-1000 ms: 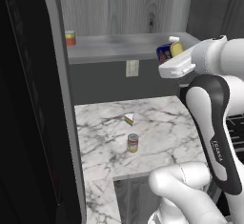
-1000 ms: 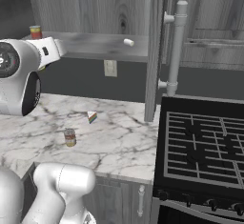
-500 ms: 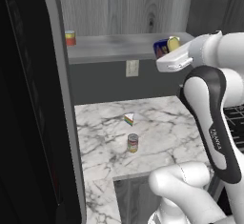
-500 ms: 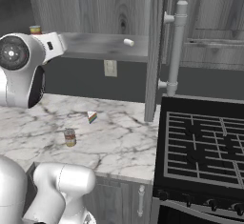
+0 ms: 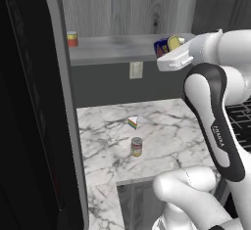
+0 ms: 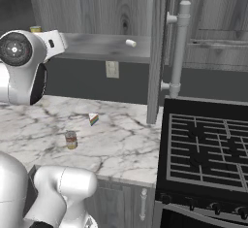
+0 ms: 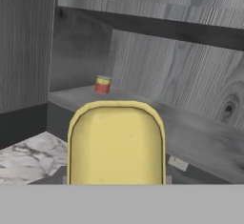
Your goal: Pick the cans from the counter and place them in their designated side in the cabinet.
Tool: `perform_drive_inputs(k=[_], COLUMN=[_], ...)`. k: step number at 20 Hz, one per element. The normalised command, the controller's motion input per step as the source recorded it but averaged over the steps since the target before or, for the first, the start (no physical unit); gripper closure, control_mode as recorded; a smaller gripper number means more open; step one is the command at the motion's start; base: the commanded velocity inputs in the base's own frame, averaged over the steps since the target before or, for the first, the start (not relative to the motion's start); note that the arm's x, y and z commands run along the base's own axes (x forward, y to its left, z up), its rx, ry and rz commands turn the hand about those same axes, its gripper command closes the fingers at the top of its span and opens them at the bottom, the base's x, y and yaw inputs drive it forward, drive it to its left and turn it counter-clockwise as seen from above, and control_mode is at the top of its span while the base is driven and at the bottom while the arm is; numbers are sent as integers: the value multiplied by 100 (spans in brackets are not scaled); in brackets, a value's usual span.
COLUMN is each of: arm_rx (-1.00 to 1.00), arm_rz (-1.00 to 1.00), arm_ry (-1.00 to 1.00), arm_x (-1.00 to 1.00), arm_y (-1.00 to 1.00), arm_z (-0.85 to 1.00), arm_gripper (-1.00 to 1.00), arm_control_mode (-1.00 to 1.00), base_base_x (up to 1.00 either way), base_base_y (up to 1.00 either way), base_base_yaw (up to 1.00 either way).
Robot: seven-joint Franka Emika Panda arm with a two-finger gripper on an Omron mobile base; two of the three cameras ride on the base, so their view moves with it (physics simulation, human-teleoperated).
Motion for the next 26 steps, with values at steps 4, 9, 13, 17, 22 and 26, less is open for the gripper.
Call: perform_drive_inputs(k=[4, 9, 13, 17, 22, 26], arm_rx=[0, 0, 0, 0, 0, 0], arm_rz=[0, 0, 0, 0, 0, 0], arm_ry=[0, 0, 0, 0, 0, 2], arm_x=[18, 22, 24, 24, 22, 23], arm_y=[11, 12, 13, 13, 10, 12], arm_z=[0, 0, 0, 0, 0, 0], arm_gripper=[100, 100, 100, 100, 100, 100], arm_control_mode=[-100, -100, -100, -100, -100, -100], base_base_x=[0, 0, 0, 0, 0, 0], base_base_y=[0, 0, 0, 0, 0, 0], base_base_yaw=[0, 0, 0, 0, 0, 0])
